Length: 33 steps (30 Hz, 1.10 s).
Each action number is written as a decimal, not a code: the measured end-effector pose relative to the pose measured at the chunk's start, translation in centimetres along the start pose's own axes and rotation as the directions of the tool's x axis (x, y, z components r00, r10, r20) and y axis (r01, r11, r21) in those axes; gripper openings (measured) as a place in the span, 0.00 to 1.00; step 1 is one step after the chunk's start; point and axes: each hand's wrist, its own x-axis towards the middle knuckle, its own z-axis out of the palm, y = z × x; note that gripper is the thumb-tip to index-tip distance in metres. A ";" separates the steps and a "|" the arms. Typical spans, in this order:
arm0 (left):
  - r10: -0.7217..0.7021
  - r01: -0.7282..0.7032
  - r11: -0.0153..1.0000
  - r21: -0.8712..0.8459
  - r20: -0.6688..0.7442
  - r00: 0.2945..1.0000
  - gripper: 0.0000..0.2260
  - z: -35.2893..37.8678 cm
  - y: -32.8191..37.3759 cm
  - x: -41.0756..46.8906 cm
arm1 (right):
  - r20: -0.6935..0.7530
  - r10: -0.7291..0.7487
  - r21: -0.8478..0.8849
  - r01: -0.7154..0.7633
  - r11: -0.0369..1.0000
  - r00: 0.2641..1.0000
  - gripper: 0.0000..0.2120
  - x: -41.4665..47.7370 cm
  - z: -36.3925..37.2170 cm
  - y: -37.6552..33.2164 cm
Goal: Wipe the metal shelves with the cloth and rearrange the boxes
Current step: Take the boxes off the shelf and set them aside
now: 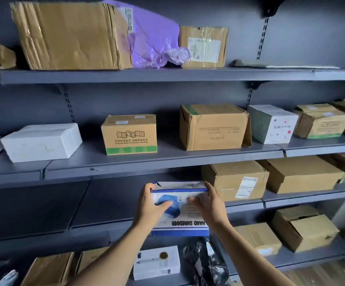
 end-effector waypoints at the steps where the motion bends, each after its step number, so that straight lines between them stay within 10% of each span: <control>1: 0.000 0.000 1.000 -0.009 -0.011 1.000 0.28 1.1 -1.1 0.8 | -0.004 -0.005 0.000 0.005 1.000 1.000 0.40 1.0 0.8 1.2; 24: 0.042 -0.037 0.998 0.050 -0.096 0.995 0.24 11.8 -9.7 13.9 | -0.013 -0.088 -0.083 0.087 0.993 0.996 0.32 16.4 7.8 10.9; 33: -0.024 0.024 1.000 -0.007 0.004 1.000 0.36 9.3 -8.7 10.5 | -0.029 0.089 -0.030 -0.090 0.995 0.996 0.51 12.4 6.6 9.7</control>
